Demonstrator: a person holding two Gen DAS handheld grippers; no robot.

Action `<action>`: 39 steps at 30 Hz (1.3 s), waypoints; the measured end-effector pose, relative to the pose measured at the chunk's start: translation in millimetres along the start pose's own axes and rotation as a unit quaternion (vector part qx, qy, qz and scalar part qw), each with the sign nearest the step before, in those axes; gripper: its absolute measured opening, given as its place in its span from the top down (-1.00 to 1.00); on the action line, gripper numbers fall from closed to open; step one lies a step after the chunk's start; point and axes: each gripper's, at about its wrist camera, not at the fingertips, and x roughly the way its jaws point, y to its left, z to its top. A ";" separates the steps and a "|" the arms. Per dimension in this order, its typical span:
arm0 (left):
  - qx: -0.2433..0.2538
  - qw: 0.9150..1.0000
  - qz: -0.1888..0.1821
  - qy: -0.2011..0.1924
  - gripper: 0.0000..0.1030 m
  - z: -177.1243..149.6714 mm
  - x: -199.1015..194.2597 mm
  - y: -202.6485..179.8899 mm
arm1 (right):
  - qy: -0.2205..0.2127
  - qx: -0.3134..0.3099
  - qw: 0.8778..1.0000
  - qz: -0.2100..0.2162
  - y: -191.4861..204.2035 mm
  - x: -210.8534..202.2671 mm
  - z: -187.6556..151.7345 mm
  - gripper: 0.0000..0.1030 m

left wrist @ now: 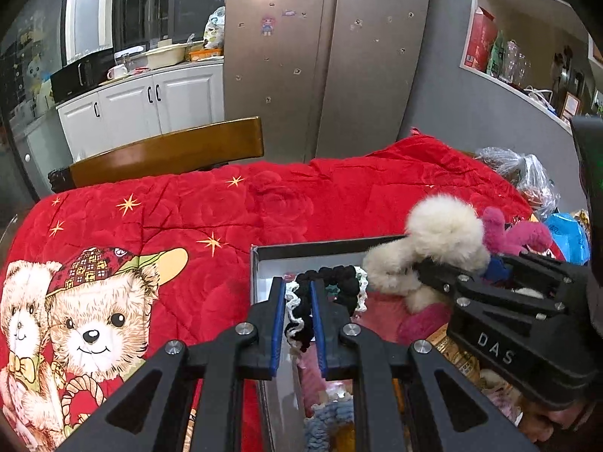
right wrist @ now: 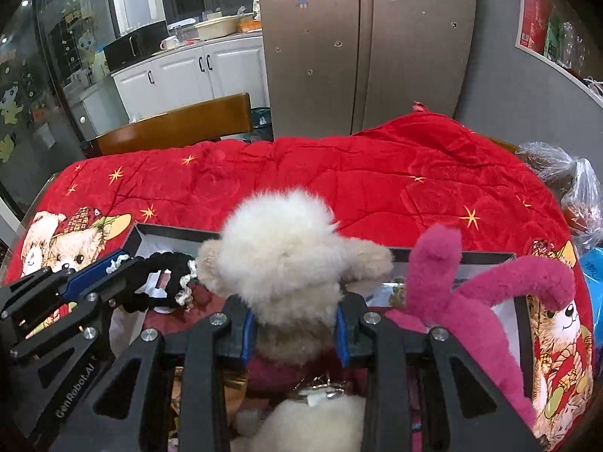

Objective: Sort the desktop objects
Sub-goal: 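Lower the scrunchie into the box and open left gripper while right releases the plush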

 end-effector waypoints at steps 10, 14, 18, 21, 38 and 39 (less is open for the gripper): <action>0.005 1.000 -0.001 0.000 0.71 0.0 -0.6 -1.5 | -0.006 0.008 1.000 0.012 -3.5 -9.8 -3.3 0.31; 0.005 1.000 -0.011 0.000 0.17 1.0 -1.9 -1.9 | -0.015 0.013 1.000 0.018 -3.8 -13.5 -3.1 0.07; 0.005 1.000 0.010 -0.011 0.01 1.3 -5.0 -2.2 | -0.021 0.014 1.000 0.003 -3.5 -17.3 -2.7 -0.17; -0.017 1.000 0.006 -0.006 -0.18 2.4 -3.5 5.1 | -0.027 0.028 0.999 0.001 -8.6 -20.1 -2.1 -0.28; -0.025 0.999 0.007 -0.017 -0.36 3.1 -10.0 9.3 | -0.048 0.043 0.998 -0.022 -17.0 -33.9 1.9 -0.66; -0.024 1.000 0.009 -0.018 -0.36 3.6 -10.7 8.9 | -0.049 0.042 0.998 -0.021 -17.0 -35.0 1.9 -0.66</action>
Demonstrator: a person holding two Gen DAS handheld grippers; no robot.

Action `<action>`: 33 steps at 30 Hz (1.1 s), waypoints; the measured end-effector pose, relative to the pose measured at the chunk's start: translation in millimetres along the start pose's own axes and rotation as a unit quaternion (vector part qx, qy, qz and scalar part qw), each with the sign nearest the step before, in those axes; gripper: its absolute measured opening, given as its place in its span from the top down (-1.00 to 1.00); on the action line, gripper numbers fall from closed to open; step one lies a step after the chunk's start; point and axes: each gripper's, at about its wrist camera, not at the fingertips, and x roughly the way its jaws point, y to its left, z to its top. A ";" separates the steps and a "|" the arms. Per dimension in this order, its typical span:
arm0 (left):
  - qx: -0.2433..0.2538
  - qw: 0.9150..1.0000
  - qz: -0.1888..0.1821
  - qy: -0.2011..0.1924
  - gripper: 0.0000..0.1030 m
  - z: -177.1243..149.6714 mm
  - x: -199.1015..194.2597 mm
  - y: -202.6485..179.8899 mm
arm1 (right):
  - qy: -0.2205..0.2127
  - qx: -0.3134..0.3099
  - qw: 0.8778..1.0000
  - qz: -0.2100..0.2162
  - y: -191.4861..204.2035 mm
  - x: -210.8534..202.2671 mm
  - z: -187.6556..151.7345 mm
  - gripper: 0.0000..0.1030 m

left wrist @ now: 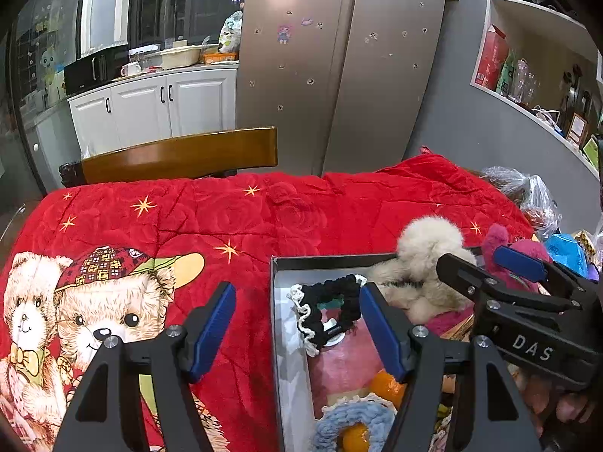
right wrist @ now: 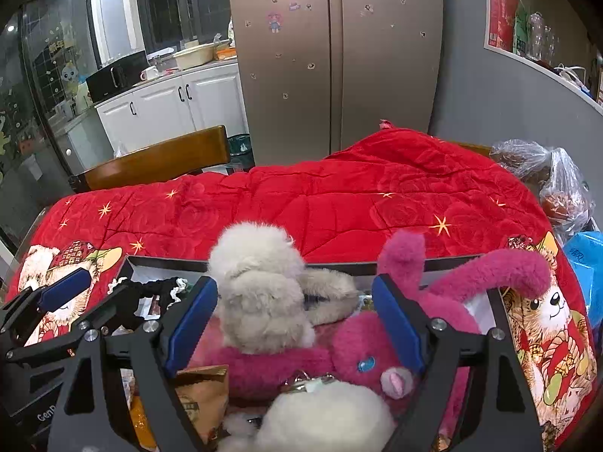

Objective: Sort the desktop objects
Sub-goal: 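Lower the scrunchie into the box and open left gripper while right releases the plush, then withdraw both open grippers from the box back toward the loose items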

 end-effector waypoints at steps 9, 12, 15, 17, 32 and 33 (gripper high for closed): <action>0.033 0.999 0.011 -0.021 -0.36 8.0 -21.5 -10.8 | -0.014 0.011 1.000 0.012 -5.6 -15.4 5.2 -0.75; 0.043 0.998 0.011 -0.039 -0.36 11.9 -38.9 -17.0 | -0.028 0.002 1.000 0.006 -4.1 -26.4 7.8 -0.83; 0.049 0.997 0.008 -0.057 -0.36 15.9 -58.0 -23.1 | -0.047 -0.003 0.999 0.004 -2.4 -44.9 12.1 -0.83; 0.053 0.996 0.001 -0.072 -0.37 17.0 -77.0 -26.4 | -0.061 0.000 0.998 0.013 -4.0 -64.4 13.8 -0.84; 0.029 0.986 -0.033 -0.164 -0.64 -13.9 -223.1 -36.7 | -0.153 0.012 0.987 0.055 -31.1 -238.0 -6.7 -1.00; 0.027 0.985 -0.034 -0.164 -0.67 -17.1 -227.9 -36.9 | -0.155 0.008 0.986 0.051 -32.7 -247.3 -10.0 -1.00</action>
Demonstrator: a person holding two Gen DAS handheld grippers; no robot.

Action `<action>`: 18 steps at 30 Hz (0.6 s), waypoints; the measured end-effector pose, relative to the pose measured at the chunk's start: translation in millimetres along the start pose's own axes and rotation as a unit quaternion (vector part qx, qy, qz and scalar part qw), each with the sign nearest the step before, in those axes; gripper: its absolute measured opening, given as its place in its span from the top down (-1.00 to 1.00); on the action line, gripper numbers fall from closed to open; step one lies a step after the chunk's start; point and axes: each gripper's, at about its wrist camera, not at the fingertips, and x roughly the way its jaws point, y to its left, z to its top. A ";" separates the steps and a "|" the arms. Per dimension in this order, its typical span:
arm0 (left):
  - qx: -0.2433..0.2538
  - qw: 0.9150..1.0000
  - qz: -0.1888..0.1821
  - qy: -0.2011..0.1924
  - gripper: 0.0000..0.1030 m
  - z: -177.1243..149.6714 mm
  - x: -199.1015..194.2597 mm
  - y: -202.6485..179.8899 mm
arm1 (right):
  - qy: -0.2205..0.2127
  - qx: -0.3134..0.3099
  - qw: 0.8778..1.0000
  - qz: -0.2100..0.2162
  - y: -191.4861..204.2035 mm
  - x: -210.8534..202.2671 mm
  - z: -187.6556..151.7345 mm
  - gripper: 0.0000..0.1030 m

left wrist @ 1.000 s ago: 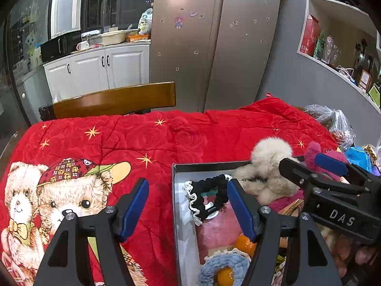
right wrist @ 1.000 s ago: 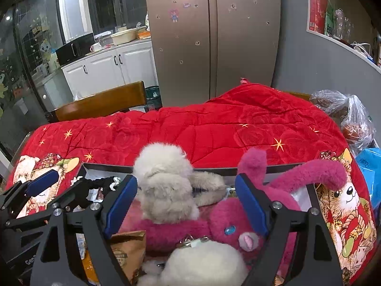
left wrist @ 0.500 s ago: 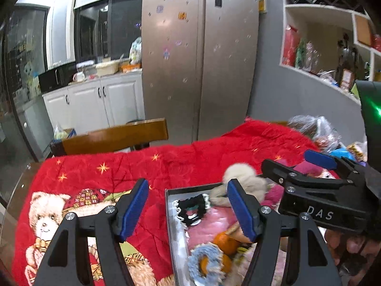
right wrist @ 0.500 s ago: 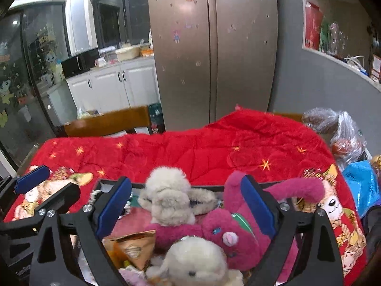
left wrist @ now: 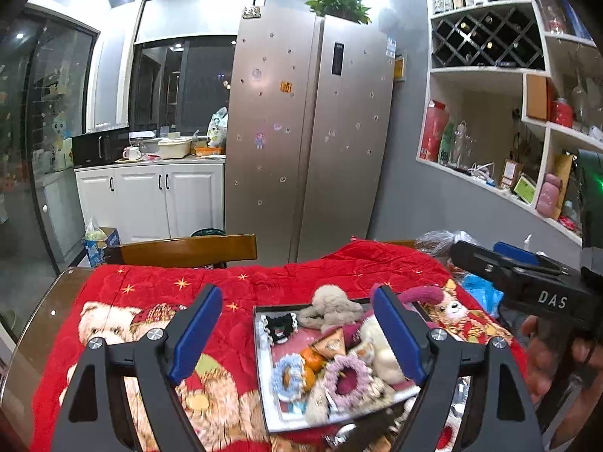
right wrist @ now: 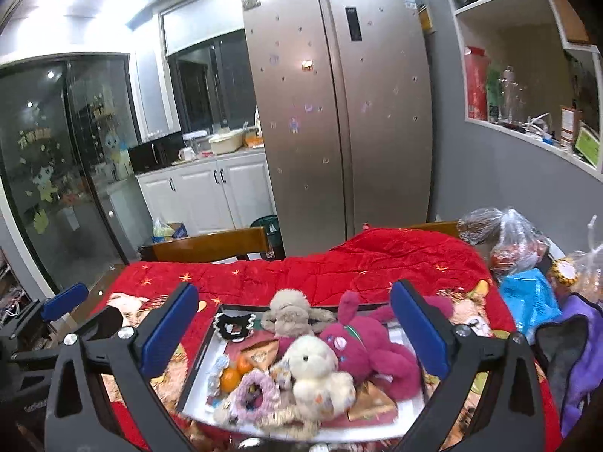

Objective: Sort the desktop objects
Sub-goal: 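Withdraw both open grippers from the box back toward the loose items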

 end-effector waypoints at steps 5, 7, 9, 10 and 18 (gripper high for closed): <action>-0.010 1.000 0.001 -0.007 -0.75 -20.6 -35.6 1.1 | -0.037 -0.017 0.999 -0.013 -5.4 -57.9 -26.6 -1.00; -0.008 1.000 0.001 -0.005 -0.75 -33.5 -44.6 -0.3 | -0.045 -0.016 0.999 -0.001 -10.7 -72.9 -43.4 -1.00; -0.007 1.000 0.007 -0.004 -0.76 -45.9 -48.8 -2.1 | -0.049 -0.015 0.999 0.010 -16.4 -83.7 -61.9 -1.00; -0.007 1.000 0.009 -0.005 -0.75 -54.5 -50.8 -3.0 | -0.047 -0.020 0.999 0.015 -17.7 -87.2 -70.5 -1.00; 0.011 1.000 0.003 0.020 -0.76 -116.4 -26.2 -14.4 | -0.025 -0.048 0.998 0.021 -31.0 -63.6 -126.5 -1.00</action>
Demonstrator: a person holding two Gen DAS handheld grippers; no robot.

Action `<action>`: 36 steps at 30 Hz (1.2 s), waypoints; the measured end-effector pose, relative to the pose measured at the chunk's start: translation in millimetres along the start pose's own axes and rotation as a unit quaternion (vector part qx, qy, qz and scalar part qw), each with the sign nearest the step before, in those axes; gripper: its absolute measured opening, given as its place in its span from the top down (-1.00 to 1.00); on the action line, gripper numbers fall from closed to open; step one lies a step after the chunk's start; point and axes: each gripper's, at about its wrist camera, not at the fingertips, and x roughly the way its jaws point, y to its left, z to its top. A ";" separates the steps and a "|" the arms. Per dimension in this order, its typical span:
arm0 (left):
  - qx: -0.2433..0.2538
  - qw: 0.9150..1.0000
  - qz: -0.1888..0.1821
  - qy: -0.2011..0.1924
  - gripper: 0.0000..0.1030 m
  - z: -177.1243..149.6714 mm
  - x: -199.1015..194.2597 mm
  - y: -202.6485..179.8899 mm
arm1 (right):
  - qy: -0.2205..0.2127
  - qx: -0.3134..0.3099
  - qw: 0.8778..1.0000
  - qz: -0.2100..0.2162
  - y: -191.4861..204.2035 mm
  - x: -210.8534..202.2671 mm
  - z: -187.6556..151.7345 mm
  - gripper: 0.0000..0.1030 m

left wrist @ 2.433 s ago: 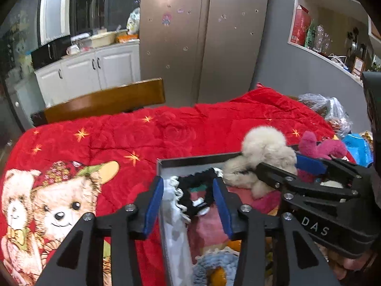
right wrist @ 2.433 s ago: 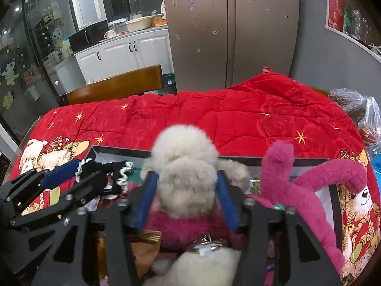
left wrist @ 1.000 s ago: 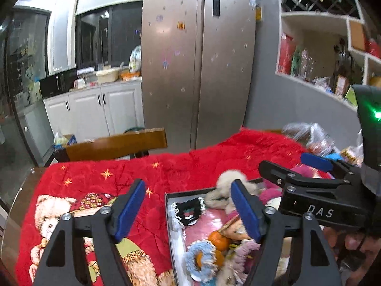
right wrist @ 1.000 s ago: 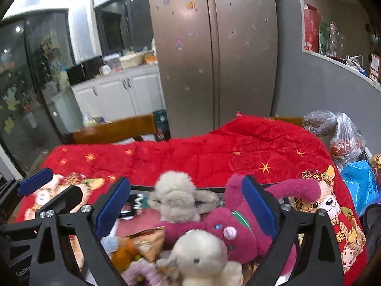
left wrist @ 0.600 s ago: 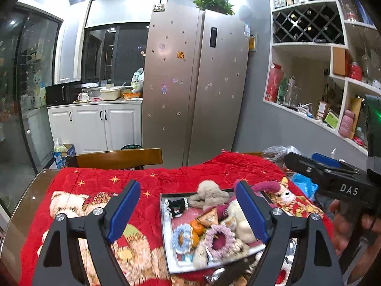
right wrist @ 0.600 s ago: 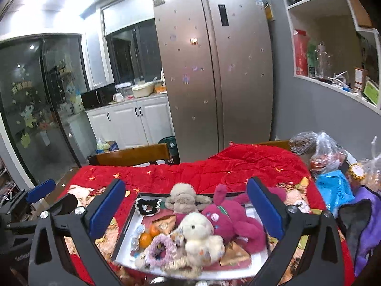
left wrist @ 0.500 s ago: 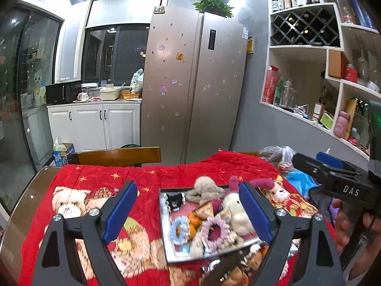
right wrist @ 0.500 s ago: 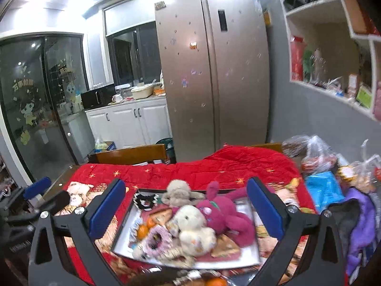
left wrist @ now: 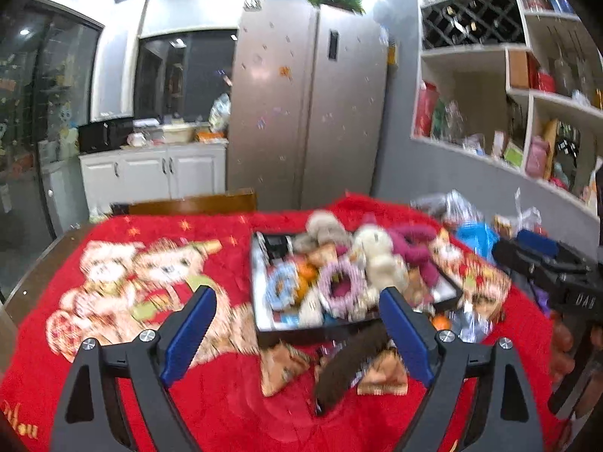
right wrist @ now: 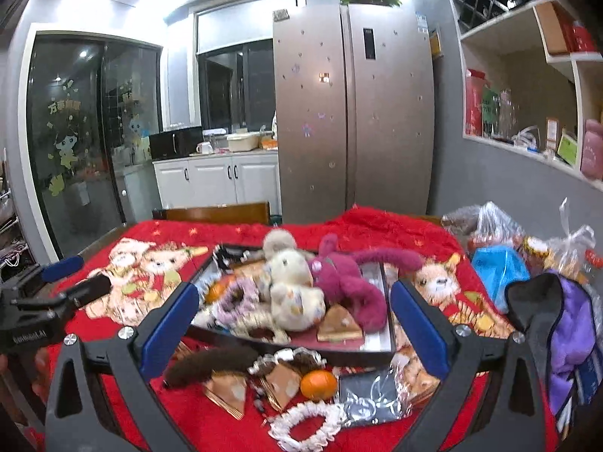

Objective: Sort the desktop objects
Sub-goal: 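Withdraw both open grippers from the box back toward the loose items, then position left gripper over the brown fuzzy clip while right gripper approaches the mandarin orange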

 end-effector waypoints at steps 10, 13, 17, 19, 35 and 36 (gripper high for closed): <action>0.017 0.998 -0.019 0.060 -0.76 -41.2 29.7 -17.0 | 0.051 0.035 0.998 0.014 -27.2 26.6 -49.4 -1.00; 0.027 0.997 -0.010 0.074 -0.75 -47.2 36.6 -19.3 | 0.060 0.033 0.997 0.022 -23.1 35.0 -56.8 -1.00; 0.027 0.995 -0.005 0.095 -0.76 -54.1 46.4 -17.3 | 0.083 0.039 0.995 0.040 -20.2 48.0 -64.9 -1.00; 0.027 0.994 -0.003 0.103 -0.75 -57.1 49.5 -16.2 | 0.090 0.039 0.994 0.045 -19.3 53.8 -69.3 -1.00; 0.015 0.985 -0.014 0.173 -0.75 -68.9 76.5 -12.7 | 0.124 0.044 0.991 0.026 -29.8 83.0 -82.5 -1.00; 0.016 0.984 -0.014 0.179 -0.75 -69.5 78.9 -13.2 | 0.127 0.049 0.990 0.027 -31.4 85.2 -82.4 -1.00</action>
